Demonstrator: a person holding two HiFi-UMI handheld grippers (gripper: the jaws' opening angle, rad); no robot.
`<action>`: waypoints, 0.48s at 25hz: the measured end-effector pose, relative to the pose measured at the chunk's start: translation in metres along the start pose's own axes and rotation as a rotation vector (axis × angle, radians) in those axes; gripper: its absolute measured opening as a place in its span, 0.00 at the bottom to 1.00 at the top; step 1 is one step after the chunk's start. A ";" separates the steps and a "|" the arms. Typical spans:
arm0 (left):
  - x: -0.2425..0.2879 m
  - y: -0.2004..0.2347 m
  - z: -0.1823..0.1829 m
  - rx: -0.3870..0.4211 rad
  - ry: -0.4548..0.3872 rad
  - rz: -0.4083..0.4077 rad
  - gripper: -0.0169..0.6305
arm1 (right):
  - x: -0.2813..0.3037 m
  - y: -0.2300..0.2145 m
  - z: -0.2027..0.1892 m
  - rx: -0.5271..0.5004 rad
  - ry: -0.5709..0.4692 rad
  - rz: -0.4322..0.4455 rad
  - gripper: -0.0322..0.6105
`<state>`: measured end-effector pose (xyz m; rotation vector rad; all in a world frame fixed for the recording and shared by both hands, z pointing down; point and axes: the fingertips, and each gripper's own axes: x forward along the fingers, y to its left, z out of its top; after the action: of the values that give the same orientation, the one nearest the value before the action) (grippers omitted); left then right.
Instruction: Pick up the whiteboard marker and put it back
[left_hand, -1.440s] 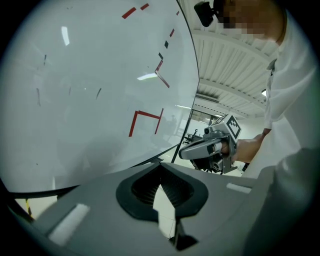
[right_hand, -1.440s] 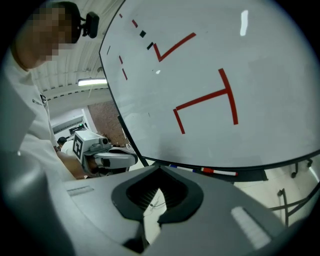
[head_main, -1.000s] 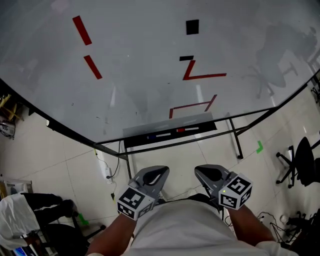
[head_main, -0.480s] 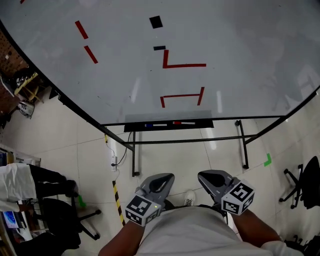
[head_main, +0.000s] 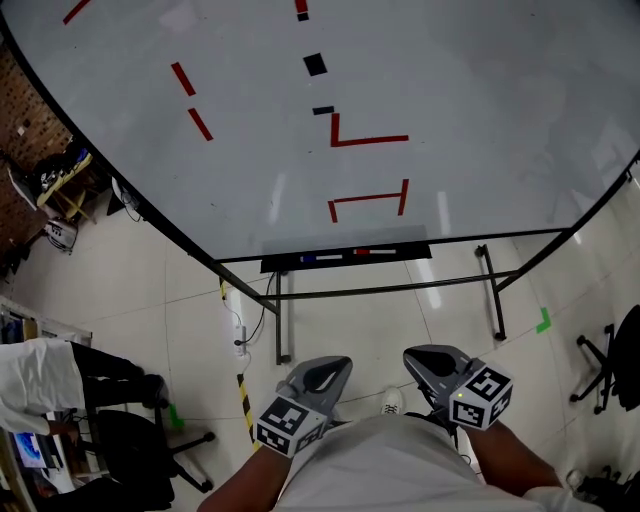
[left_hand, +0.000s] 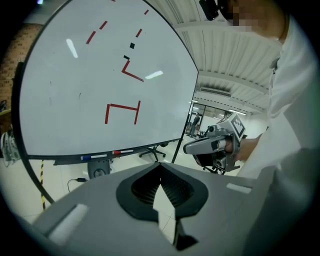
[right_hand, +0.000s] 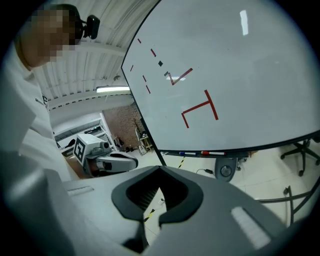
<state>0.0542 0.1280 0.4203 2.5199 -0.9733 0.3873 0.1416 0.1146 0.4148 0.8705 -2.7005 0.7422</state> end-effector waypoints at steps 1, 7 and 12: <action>-0.004 0.003 0.002 0.009 0.000 -0.006 0.05 | 0.003 0.003 0.000 0.001 -0.003 -0.007 0.05; -0.022 0.022 0.005 0.036 -0.007 -0.043 0.05 | 0.025 0.022 -0.006 -0.007 -0.003 -0.047 0.05; -0.028 0.022 -0.001 0.037 -0.006 -0.087 0.05 | 0.030 0.032 -0.010 0.003 0.001 -0.074 0.05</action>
<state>0.0189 0.1302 0.4160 2.5876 -0.8623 0.3754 0.0989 0.1270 0.4208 0.9642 -2.6510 0.7316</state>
